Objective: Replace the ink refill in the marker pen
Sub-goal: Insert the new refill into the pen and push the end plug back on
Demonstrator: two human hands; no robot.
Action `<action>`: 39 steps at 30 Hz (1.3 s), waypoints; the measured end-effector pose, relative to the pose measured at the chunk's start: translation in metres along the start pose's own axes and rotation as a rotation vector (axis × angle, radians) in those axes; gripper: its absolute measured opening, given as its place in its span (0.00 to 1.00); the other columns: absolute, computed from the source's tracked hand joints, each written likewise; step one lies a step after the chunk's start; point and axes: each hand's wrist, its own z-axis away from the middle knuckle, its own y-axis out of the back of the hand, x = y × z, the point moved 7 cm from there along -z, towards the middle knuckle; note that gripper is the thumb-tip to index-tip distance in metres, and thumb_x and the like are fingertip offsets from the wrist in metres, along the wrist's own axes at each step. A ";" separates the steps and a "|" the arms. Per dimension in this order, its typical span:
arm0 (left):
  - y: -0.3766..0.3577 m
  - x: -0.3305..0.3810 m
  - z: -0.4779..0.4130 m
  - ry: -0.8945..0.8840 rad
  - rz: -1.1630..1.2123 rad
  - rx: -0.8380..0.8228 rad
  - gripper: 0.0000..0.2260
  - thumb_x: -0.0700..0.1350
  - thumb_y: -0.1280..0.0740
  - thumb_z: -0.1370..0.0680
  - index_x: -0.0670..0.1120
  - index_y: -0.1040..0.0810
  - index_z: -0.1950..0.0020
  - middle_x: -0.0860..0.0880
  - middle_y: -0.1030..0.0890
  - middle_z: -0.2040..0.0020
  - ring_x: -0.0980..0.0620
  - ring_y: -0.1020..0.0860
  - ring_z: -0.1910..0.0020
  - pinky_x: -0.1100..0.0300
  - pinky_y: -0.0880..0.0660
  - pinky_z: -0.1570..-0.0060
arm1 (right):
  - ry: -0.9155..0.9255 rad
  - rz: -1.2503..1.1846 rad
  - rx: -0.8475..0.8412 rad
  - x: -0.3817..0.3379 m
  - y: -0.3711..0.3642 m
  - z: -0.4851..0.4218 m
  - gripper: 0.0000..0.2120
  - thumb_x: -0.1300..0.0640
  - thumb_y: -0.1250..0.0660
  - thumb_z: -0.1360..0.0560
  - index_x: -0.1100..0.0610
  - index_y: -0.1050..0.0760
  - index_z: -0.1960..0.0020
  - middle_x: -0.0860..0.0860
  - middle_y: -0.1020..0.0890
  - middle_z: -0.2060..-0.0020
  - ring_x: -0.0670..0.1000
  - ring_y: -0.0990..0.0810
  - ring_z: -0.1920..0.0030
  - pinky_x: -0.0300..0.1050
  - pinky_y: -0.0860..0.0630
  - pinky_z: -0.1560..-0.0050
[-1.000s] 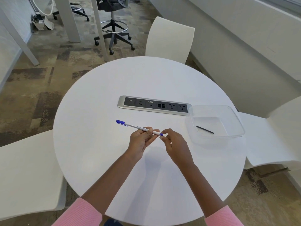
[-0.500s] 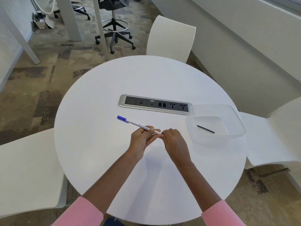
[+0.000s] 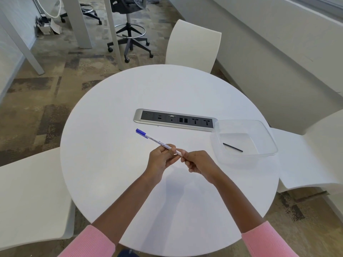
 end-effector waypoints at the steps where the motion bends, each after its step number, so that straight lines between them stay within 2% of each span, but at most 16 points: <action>1: 0.000 0.000 0.000 0.001 0.026 0.007 0.03 0.36 0.37 0.23 0.40 0.26 0.57 0.46 0.15 0.64 0.54 0.18 0.65 0.67 0.21 0.60 | 0.025 0.020 0.014 -0.002 -0.001 0.001 0.16 0.52 0.38 0.24 0.57 0.23 0.68 0.48 0.28 0.76 0.44 0.32 0.76 0.34 0.32 0.71; 3: 0.003 -0.003 0.000 0.016 0.097 0.048 0.03 0.36 0.37 0.23 0.39 0.25 0.56 0.45 0.15 0.64 0.53 0.17 0.64 0.67 0.21 0.61 | 0.122 0.221 0.086 -0.008 -0.001 0.003 0.14 0.53 0.39 0.23 0.58 0.22 0.64 0.49 0.26 0.74 0.45 0.30 0.73 0.36 0.31 0.68; 6: 0.011 -0.007 0.002 0.044 0.164 0.136 0.03 0.35 0.36 0.23 0.39 0.23 0.55 0.45 0.16 0.64 0.52 0.16 0.65 0.66 0.20 0.63 | 0.298 0.603 0.235 -0.013 -0.001 0.009 0.06 0.56 0.36 0.25 0.58 0.24 0.53 0.50 0.26 0.70 0.49 0.29 0.67 0.36 0.35 0.66; 9: 0.013 -0.008 0.004 0.050 0.172 0.158 0.03 0.35 0.36 0.23 0.39 0.23 0.55 0.45 0.16 0.65 0.52 0.16 0.65 0.66 0.20 0.64 | 0.428 0.703 0.300 -0.011 -0.004 0.014 0.07 0.58 0.35 0.26 0.59 0.25 0.49 0.52 0.26 0.65 0.51 0.29 0.60 0.38 0.34 0.63; 11: 0.011 -0.008 0.006 0.053 0.174 0.159 0.03 0.35 0.36 0.23 0.39 0.23 0.55 0.45 0.16 0.66 0.52 0.16 0.66 0.66 0.20 0.65 | 0.511 0.766 0.352 -0.011 -0.006 0.017 0.08 0.57 0.35 0.26 0.60 0.25 0.49 0.55 0.23 0.64 0.53 0.28 0.58 0.45 0.30 0.60; 13: 0.008 -0.008 0.007 0.056 0.175 0.162 0.03 0.35 0.36 0.23 0.39 0.23 0.55 0.46 0.15 0.66 0.52 0.16 0.66 0.66 0.20 0.65 | 0.574 0.827 0.415 -0.012 -0.006 0.019 0.10 0.54 0.37 0.25 0.61 0.25 0.53 0.57 0.22 0.65 0.56 0.26 0.60 0.50 0.27 0.63; 16: 0.004 -0.007 0.007 0.050 0.187 0.151 0.03 0.35 0.36 0.23 0.39 0.23 0.55 0.46 0.16 0.67 0.53 0.16 0.66 0.67 0.20 0.66 | 0.662 0.931 0.499 -0.016 -0.006 0.022 0.16 0.49 0.45 0.26 0.60 0.26 0.59 0.54 0.23 0.69 0.55 0.26 0.65 0.44 0.30 0.70; 18: 0.002 -0.007 0.007 0.051 0.190 0.144 0.03 0.35 0.37 0.23 0.39 0.23 0.56 0.46 0.16 0.67 0.53 0.16 0.66 0.67 0.21 0.65 | 0.704 0.966 0.538 -0.020 -0.006 0.024 0.16 0.50 0.45 0.26 0.60 0.26 0.61 0.53 0.24 0.71 0.54 0.27 0.68 0.45 0.32 0.71; 23: -0.002 -0.008 0.008 0.059 0.191 0.138 0.04 0.36 0.36 0.23 0.39 0.23 0.56 0.46 0.16 0.66 0.53 0.17 0.66 0.68 0.21 0.65 | 0.714 0.849 0.499 -0.025 -0.003 0.024 0.16 0.54 0.43 0.26 0.64 0.25 0.65 0.57 0.25 0.74 0.57 0.28 0.71 0.44 0.37 0.68; 25: -0.003 -0.007 0.008 0.050 0.182 0.128 0.03 0.36 0.36 0.23 0.39 0.24 0.56 0.46 0.16 0.67 0.54 0.17 0.66 0.68 0.20 0.64 | 0.624 0.731 0.448 -0.026 0.000 0.023 0.15 0.55 0.41 0.26 0.65 0.24 0.63 0.58 0.24 0.72 0.56 0.29 0.68 0.40 0.38 0.69; 27: -0.005 -0.004 0.008 0.033 0.154 0.114 0.03 0.36 0.36 0.23 0.39 0.24 0.56 0.47 0.16 0.67 0.54 0.17 0.66 0.68 0.20 0.62 | 0.499 0.571 0.377 -0.022 0.003 0.019 0.11 0.59 0.38 0.26 0.64 0.23 0.63 0.54 0.24 0.72 0.53 0.29 0.67 0.39 0.36 0.67; 29: -0.006 -0.002 0.008 0.012 0.105 0.100 0.02 0.36 0.36 0.23 0.39 0.24 0.56 0.47 0.16 0.66 0.54 0.17 0.65 0.67 0.20 0.61 | 0.370 0.401 0.324 -0.016 0.007 0.015 0.11 0.62 0.37 0.26 0.61 0.23 0.67 0.49 0.26 0.75 0.49 0.29 0.69 0.41 0.34 0.66; 31: -0.007 -0.001 0.007 0.005 0.064 0.092 0.02 0.36 0.35 0.24 0.39 0.24 0.56 0.47 0.16 0.65 0.54 0.17 0.65 0.67 0.20 0.61 | 0.278 0.269 0.267 -0.012 0.012 0.012 0.15 0.62 0.36 0.27 0.57 0.25 0.72 0.45 0.28 0.79 0.43 0.31 0.75 0.38 0.35 0.69; 35: -0.007 -0.002 0.008 0.010 0.029 0.094 0.03 0.35 0.35 0.24 0.39 0.24 0.56 0.46 0.16 0.64 0.54 0.17 0.65 0.67 0.20 0.61 | 0.157 0.088 0.128 -0.006 0.010 0.009 0.17 0.62 0.38 0.25 0.58 0.25 0.72 0.48 0.27 0.79 0.46 0.32 0.76 0.33 0.35 0.75; 37: -0.006 -0.002 0.008 0.007 0.041 0.100 0.02 0.35 0.35 0.24 0.39 0.24 0.56 0.46 0.16 0.64 0.53 0.17 0.65 0.67 0.20 0.60 | 0.145 0.049 0.124 -0.004 0.007 0.011 0.17 0.61 0.41 0.22 0.57 0.24 0.69 0.51 0.26 0.76 0.45 0.31 0.75 0.33 0.33 0.74; 39: -0.004 -0.002 0.008 0.011 0.062 0.120 0.02 0.35 0.35 0.24 0.39 0.24 0.56 0.45 0.16 0.63 0.53 0.17 0.65 0.66 0.20 0.60 | 0.184 0.172 0.202 -0.002 0.008 0.013 0.17 0.59 0.44 0.21 0.56 0.24 0.65 0.50 0.25 0.73 0.43 0.29 0.74 0.36 0.32 0.69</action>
